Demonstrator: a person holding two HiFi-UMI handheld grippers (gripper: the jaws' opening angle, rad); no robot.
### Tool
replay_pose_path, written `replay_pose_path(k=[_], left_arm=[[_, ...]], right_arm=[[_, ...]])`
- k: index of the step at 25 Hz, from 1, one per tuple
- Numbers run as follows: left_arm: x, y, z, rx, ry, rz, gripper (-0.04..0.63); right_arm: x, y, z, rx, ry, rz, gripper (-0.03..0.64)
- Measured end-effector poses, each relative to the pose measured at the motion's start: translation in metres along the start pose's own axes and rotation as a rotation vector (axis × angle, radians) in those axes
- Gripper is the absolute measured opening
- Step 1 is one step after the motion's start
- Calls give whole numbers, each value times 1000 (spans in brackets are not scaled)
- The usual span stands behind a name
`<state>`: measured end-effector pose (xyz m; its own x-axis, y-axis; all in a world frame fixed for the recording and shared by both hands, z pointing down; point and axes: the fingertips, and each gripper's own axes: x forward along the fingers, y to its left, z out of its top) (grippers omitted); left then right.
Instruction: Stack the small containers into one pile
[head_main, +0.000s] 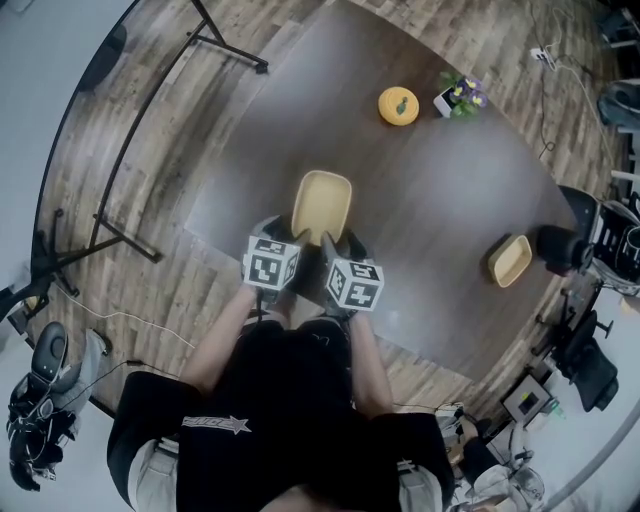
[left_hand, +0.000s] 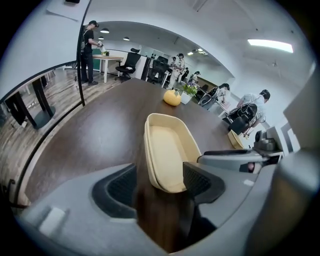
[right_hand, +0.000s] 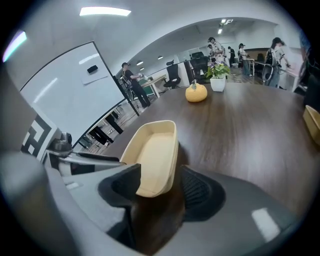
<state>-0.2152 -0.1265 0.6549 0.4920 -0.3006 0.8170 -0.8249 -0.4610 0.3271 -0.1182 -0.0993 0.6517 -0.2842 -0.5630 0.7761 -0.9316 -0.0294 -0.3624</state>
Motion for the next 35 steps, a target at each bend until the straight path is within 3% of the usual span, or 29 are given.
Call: replay_pose_path(k=[6,12,16,22,25,30,33,35], left_arm=[[-8,-2,7,35,-10,9,307],[-24,-13,26,70,-77,8,302],[-47,-28,52,144,-184,18,271],[-106,-74,103,276,-434,0,178],[-134,-107,120,337,-544,-46,145],[-175,-164,139,489,-707,-97,47],[-181,-192,137,536,-731,-140,14],[-177,-205,135,557,-721,-166,11]], right_arm=[[-10,-7,9,-3,-32,-20,250],[-34,-14,28,-28,-101,-42,250],[-68,-16,50,-79,-209,-68,250],[-158,-21,94,-160,-493,-149,247],[-209,-21,106,-215,-639,-211,216],[-281,-30,108,-254,-809,-362,98],[-310,-42,99,-231,-858,-427,13],[-321,-51,92,-209,-869,-456,6]])
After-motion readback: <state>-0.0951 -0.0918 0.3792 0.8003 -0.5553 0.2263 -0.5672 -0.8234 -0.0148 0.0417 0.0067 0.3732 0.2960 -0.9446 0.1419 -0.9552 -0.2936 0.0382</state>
